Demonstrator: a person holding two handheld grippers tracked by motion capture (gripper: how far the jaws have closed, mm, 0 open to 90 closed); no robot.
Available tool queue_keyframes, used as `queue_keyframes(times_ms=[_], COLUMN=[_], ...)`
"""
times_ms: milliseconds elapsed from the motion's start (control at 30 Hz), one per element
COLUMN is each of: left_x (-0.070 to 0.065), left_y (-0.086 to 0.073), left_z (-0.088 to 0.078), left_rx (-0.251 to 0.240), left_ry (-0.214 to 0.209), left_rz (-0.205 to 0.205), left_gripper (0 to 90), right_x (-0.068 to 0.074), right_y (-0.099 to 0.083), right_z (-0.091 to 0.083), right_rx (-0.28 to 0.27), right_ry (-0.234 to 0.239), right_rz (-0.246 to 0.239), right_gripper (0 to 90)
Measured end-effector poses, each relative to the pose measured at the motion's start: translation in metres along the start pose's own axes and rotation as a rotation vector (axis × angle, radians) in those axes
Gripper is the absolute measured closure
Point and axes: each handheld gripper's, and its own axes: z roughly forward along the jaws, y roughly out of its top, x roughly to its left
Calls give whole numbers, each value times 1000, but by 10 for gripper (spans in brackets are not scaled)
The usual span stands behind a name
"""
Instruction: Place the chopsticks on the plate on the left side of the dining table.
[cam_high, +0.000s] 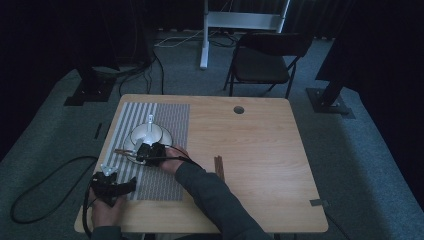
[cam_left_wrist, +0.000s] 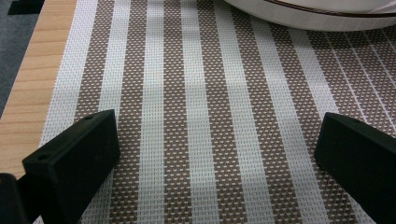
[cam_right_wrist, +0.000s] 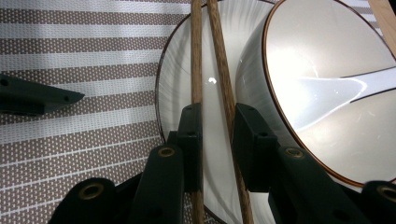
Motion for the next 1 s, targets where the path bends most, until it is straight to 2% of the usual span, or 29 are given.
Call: queue_keyframes(times_ms=[133, 233, 300, 433, 567, 767, 1000], left_x=[0, 0, 0, 0, 0, 0, 0], left_y=[0, 0, 0, 0, 0, 0, 0], left_z=[0, 0, 0, 0, 0, 0, 0], left_rx=[1, 0, 2, 1, 1, 1, 1], left_ry=[0, 0, -2, -1, -2, -2, -2], left_rz=[0, -1, -2, -1, -2, -2, -1], left_gripper=[3, 3, 2, 3, 3, 2, 2], right_x=[3, 5, 5, 4, 3, 3, 3], right_y=[1, 1, 0, -1, -3, -3, -3], right_z=[1, 5, 6, 4, 6, 7, 6], right_rx=[-11, 2, 12, 10, 26, 22, 26], right_ry=[16, 8, -15, -33, -39, -45, -60], right_rz=[-6, -14, -26, -3, -6, 4, 13], right_gripper=[720, 720, 720, 721, 723, 728, 771])
